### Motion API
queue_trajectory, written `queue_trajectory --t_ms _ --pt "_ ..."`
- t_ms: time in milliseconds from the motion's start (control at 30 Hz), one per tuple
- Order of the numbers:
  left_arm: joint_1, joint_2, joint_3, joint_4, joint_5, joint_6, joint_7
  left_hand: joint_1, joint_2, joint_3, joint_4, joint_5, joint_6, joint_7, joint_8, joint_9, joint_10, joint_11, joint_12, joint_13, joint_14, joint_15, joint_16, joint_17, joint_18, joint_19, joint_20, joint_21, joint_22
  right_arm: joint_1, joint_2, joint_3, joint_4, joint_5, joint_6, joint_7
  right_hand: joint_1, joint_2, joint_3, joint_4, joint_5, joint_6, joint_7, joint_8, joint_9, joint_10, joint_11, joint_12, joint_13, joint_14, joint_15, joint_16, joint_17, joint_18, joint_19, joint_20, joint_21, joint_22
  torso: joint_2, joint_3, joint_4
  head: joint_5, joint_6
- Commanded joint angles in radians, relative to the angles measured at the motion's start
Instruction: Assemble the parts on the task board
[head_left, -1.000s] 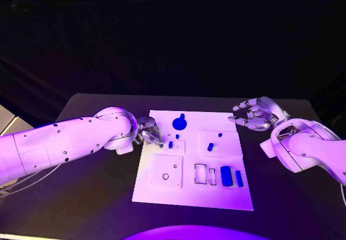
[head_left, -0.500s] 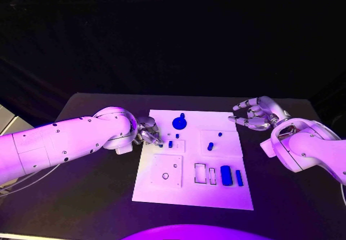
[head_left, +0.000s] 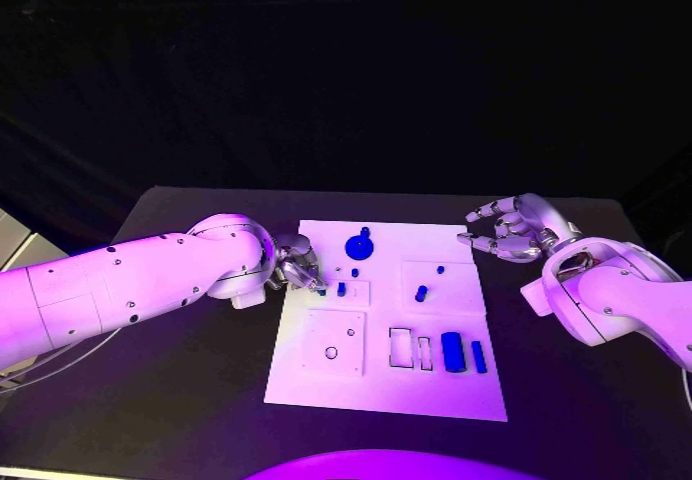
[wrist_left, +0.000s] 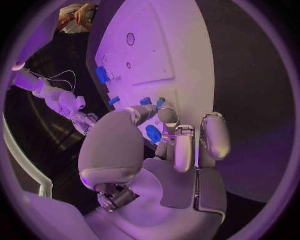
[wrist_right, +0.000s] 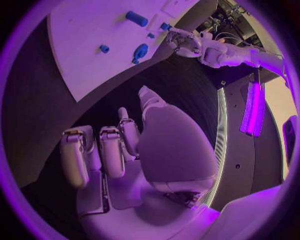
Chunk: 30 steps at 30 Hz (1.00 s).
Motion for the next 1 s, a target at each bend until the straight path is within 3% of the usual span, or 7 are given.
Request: queue_trajectory --t_ms 33,467,1000 --pt "-0.003 0.006 -0.002 -0.001 0.0 0.03 -0.01 -0.001 0.005 0.192 -0.186 0.004 0.005 -0.001 0.005 0.0 0.008 0.0 0.006 0.001 0.092 -0.007 0.005 0.228 -0.004 0.006 -0.001 0.006 0.001 -0.001 0.0 0.0 0.002 -0.005 0.012 0.008 -0.005 0.003 0.005 0.001 0.004 -0.005 -0.002 0.004 -0.001 0.004 -0.005 -0.001 0.053 0.086 -0.004 -0.005 0.191 -0.01 0.096 -0.004 -0.002 0.255 0.0 0.0 0.0003 0.0 -0.001" --pt "-0.005 0.018 -0.006 -0.005 0.001 0.083 -0.026 -0.004 0.003 0.196 -0.19 0.007 0.008 -0.001 0.004 -0.002 0.013 0.0 0.012 0.011 0.093 -0.008 0.006 0.231 -0.004 0.007 -0.002 0.007 0.003 -0.001 0.0 0.0 0.001 -0.005 0.012 0.008 -0.005 0.003 0.005 0.001 0.004 -0.005 -0.002 0.004 -0.001 0.004 -0.005 -0.001 0.053 0.086 -0.004 -0.005 0.191 -0.01 0.096 -0.004 -0.002 0.255 0.001 0.0007 -0.0005 0.001 -0.005" --pt "-0.006 0.021 -0.007 -0.006 0.014 0.067 -0.027 -0.023 -0.008 0.199 -0.196 0.016 0.021 -0.003 0.0 -0.006 0.027 -0.001 0.024 0.032 0.095 -0.008 0.009 0.238 -0.005 0.007 -0.003 0.008 0.005 -0.001 -0.001 0.0 0.003 -0.005 0.01 0.009 -0.005 0.003 0.005 0.001 0.004 -0.005 -0.002 0.004 -0.001 0.004 -0.005 -0.001 0.053 0.086 -0.004 -0.005 0.191 -0.01 0.096 -0.004 -0.002 0.255 0.001 0.0004 0.0004 -0.002 -0.006"
